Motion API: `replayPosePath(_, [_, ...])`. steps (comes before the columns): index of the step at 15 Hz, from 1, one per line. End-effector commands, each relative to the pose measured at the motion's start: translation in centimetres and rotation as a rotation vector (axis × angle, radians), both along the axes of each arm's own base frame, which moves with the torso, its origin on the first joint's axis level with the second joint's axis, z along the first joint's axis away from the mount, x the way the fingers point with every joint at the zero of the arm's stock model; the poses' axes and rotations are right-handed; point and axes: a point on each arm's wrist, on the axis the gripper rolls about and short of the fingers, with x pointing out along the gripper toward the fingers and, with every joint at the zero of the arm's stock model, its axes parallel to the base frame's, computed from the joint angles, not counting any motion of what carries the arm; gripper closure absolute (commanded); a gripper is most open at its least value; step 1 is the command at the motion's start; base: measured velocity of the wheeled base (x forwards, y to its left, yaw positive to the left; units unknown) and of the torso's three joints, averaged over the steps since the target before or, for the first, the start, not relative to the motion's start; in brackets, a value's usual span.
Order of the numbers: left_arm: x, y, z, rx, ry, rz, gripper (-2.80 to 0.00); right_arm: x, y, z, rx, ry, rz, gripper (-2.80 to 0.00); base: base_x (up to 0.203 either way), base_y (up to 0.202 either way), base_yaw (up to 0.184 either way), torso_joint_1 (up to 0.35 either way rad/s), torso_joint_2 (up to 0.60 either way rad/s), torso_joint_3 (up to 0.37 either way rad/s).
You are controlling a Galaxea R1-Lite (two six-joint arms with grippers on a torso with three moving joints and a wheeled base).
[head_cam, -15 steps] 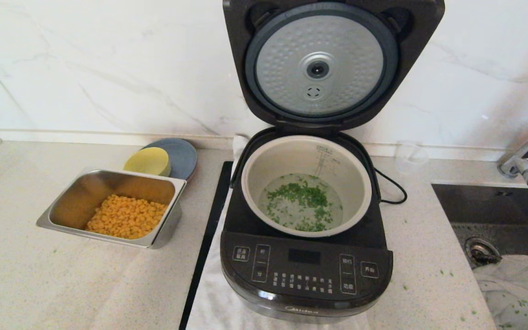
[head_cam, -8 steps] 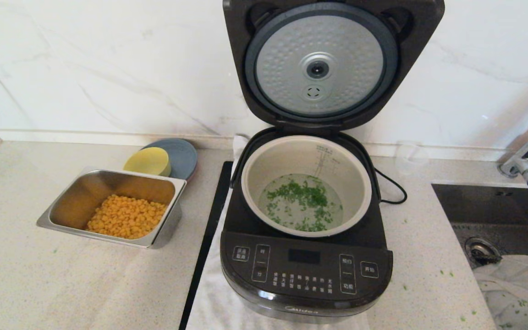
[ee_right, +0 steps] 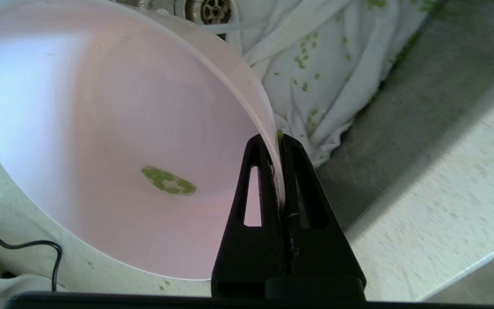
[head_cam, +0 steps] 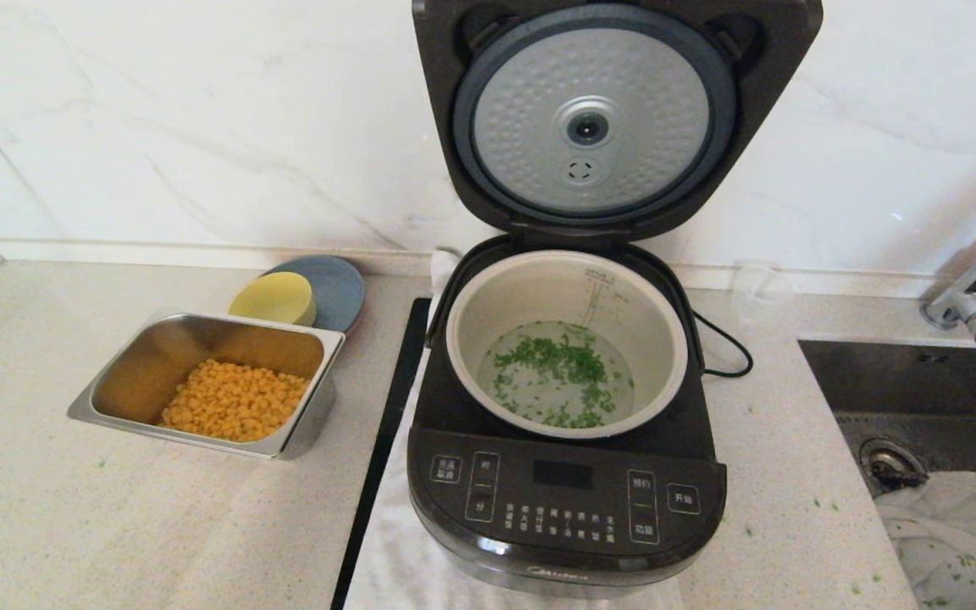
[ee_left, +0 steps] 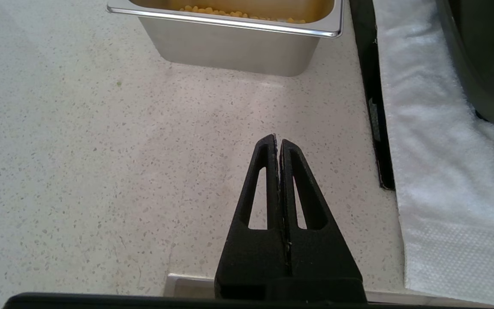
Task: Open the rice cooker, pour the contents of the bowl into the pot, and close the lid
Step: Fill a bowl with water from the tap
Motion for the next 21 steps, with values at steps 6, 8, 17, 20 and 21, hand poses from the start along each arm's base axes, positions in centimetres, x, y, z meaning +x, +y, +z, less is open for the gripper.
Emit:
replayPosePath(6, [0.0,0.0,0.0,0.000,0.000,0.000,0.00,2.3,-1.6,-1.6,0.048,-0.010,-0.017,0.00,0.000,0.000,0.000,0.000,0.00,0.000])
replayPosePath(8, [0.0,0.0,0.0,0.000,0.002,0.000,0.00,3.3,-2.1,-1.4,0.052,-0.026,-0.035,0.00,0.000,0.000,0.000,0.000,0.00,0.000])
replayPosePath(17, [0.0,0.0,0.0,0.000,0.001,0.000,0.00,5.2,-1.6,-0.8,0.055,-0.042,-0.029,0.00,0.000,0.000,0.000,0.000,0.00,0.000])
replayPosePath(20, [0.0,0.0,0.0,0.000,0.002,0.000,0.00,5.0,-1.2,0.0,0.043,-0.043,-0.028,0.00,0.000,0.000,0.000,0.000,0.00,0.000])
replayPosePath(21, [0.0,0.0,0.0,0.000,0.001,0.000,0.00,4.9,-1.0,0.3,0.038,-0.046,-0.028,0.00,0.000,0.000,0.000,0.000,0.00,0.000])
